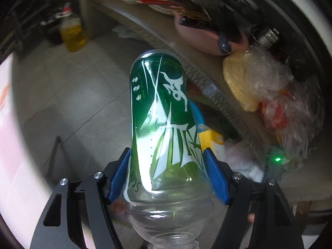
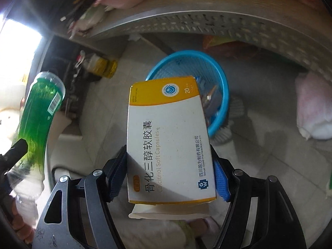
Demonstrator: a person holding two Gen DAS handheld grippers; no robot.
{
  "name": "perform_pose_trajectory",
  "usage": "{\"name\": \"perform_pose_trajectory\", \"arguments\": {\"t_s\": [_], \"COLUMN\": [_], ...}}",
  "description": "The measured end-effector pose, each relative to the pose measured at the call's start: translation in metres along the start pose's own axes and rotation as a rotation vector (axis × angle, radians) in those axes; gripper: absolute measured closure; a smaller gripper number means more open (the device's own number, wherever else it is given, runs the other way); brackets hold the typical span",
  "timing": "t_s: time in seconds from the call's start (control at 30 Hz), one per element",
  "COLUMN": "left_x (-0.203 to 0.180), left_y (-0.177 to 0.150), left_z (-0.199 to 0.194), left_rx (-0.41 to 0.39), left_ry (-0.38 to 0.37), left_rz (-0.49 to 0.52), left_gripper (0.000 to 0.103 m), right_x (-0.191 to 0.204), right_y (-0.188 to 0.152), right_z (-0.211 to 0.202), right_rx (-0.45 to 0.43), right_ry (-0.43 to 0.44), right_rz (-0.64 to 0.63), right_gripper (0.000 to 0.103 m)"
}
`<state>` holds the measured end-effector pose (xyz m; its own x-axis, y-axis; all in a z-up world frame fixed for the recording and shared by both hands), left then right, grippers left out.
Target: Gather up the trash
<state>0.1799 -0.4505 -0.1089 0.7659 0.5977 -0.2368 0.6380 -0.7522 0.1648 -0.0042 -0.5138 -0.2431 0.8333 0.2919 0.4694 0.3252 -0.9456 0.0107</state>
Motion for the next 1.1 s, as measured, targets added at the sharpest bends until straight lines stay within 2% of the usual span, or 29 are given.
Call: {"name": "perform_pose_trajectory", "arguments": {"t_s": [0.1, 0.17, 0.3, 0.5, 0.77, 0.87, 1.0, 1.1], "left_x": [-0.002, 0.002, 0.009, 0.020, 0.032, 0.035, 0.046, 0.061], "left_y": [0.030, 0.035, 0.027, 0.007, -0.045, -0.076, -0.131, -0.176], "left_z": [0.026, 0.027, 0.018, -0.013, -0.082, -0.118, -0.159, -0.183], "left_rx": [-0.004, -0.020, -0.036, -0.088, -0.220, -0.303, -0.406, -0.477], "left_ry": [0.028, 0.052, 0.003, 0.036, 0.056, 0.071, 0.086, 0.120], "left_rz": [-0.001, -0.015, -0.038, -0.015, -0.023, -0.013, -0.041, -0.109], "left_gripper": [0.026, 0.026, 0.026, 0.026, 0.026, 0.024, 0.017, 0.009], "right_x": [-0.012, -0.019, -0.027, -0.016, 0.000, 0.011, 0.042, 0.073], "right_y": [0.024, 0.030, 0.019, -0.003, -0.034, -0.056, -0.086, -0.113], "right_z": [0.030, 0.046, 0.052, 0.043, 0.001, -0.021, -0.060, -0.096], "right_rx": [-0.025, -0.030, -0.042, -0.070, -0.144, -0.157, -0.191, -0.246], "right_ry": [-0.013, -0.069, -0.109, -0.170, -0.187, -0.187, -0.170, -0.138], "right_rz": [0.047, 0.065, 0.063, -0.021, -0.158, -0.238, -0.396, -0.547], "right_gripper": [0.028, 0.028, 0.028, 0.028, 0.028, 0.028, 0.027, 0.018]}}
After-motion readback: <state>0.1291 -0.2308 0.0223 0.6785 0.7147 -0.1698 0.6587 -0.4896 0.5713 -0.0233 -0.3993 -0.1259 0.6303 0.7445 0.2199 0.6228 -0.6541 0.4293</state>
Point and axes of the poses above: each gripper's, at about its wrist camera, not at the fingertips, and z roughly the way its jaws point, x to its left, y to its top, the point moved 6 cm from there along z, roughly the way its jaws point, and after that the axes turned 8 degrees about x, right-handed, at the moved point
